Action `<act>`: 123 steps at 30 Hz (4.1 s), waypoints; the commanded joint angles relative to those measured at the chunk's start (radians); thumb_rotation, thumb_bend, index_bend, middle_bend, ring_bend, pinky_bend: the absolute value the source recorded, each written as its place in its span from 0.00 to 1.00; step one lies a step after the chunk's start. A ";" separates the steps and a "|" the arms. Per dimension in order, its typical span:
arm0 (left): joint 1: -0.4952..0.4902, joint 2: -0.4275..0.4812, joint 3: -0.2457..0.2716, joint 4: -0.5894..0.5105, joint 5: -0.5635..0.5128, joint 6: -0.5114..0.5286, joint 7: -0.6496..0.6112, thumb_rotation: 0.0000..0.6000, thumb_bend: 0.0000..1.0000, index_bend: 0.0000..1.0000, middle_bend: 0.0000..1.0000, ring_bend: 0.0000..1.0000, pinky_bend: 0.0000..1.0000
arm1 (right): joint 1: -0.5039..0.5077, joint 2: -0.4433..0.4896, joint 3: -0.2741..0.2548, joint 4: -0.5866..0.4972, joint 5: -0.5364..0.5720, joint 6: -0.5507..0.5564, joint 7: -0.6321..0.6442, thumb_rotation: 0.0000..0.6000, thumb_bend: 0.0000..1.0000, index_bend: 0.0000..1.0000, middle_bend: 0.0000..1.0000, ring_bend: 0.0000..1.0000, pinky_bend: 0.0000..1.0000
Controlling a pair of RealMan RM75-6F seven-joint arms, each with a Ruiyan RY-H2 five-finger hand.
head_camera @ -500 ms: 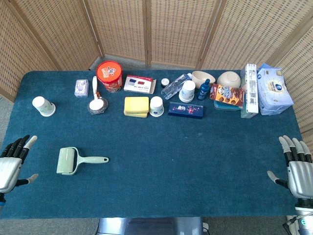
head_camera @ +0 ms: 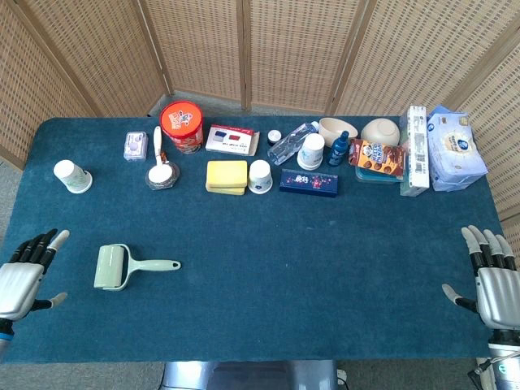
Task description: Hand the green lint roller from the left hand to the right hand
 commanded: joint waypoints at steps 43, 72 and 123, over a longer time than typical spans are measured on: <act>-0.165 -0.189 -0.014 0.147 -0.063 -0.227 -0.076 1.00 0.00 0.03 0.12 0.12 0.30 | -0.005 0.025 0.004 -0.009 0.024 -0.021 0.044 1.00 0.00 0.00 0.00 0.00 0.00; -0.181 -0.084 -0.008 0.052 0.049 -0.144 -0.232 1.00 0.00 0.13 0.34 0.33 0.44 | 0.002 0.019 -0.005 -0.009 0.026 -0.046 0.029 1.00 0.00 0.00 0.00 0.00 0.00; -0.689 -0.518 -0.254 -0.238 -0.545 -0.285 0.468 1.00 0.00 0.14 0.34 0.32 0.44 | 0.262 -0.025 0.007 -0.464 0.252 -0.378 -0.309 1.00 0.00 0.00 0.00 0.00 0.00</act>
